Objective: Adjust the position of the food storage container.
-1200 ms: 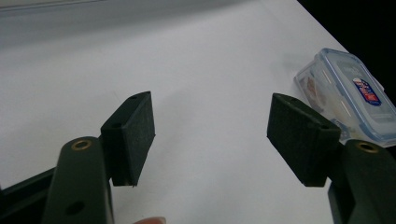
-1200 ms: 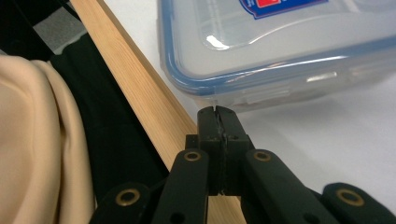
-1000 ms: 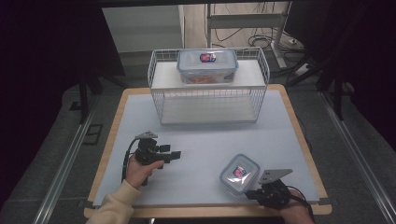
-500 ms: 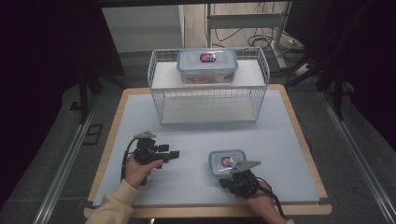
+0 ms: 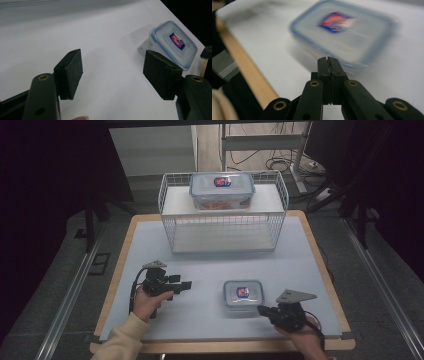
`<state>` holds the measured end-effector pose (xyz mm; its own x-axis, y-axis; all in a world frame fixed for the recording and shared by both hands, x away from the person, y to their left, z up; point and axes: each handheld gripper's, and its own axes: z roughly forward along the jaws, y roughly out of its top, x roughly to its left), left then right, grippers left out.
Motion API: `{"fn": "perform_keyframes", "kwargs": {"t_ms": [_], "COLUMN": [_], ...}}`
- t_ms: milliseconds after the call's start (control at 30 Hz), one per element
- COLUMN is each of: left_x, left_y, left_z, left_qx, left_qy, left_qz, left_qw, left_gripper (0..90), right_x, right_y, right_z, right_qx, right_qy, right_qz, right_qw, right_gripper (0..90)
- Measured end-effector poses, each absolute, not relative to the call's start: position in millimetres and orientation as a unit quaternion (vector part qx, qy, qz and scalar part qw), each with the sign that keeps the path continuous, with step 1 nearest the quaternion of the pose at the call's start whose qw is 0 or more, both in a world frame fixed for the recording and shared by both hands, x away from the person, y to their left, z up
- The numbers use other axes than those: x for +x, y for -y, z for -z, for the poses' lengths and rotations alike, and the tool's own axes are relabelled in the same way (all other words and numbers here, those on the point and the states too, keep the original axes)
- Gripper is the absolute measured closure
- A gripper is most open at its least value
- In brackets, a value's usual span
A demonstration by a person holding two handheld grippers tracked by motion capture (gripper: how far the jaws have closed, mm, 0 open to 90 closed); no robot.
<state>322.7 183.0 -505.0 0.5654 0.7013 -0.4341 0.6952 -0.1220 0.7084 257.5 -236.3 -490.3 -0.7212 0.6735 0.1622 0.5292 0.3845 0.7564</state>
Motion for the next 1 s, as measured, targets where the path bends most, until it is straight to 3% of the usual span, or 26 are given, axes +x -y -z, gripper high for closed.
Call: {"fn": "perform_keyframes", "kwargs": {"t_ms": [300,1000], "left_x": [322,321], "left_y": [-182,-189], "left_z": [505,507], "left_qx": [0.75,0.748], "left_qy": [-0.466,-0.473], "left_qz": [-0.002,-0.005], "left_qw": [0.469,0.466], "left_gripper": [31.6,31.6], "right_x": [278,298], "right_y": [274,223], "right_z": [500,512], "right_qx": [0.418,0.395], "right_qy": [-0.814,-0.835], "right_qz": [-0.388,-0.376], "right_qw": [0.109,0.078], "right_gripper": [88.8,88.9]}}
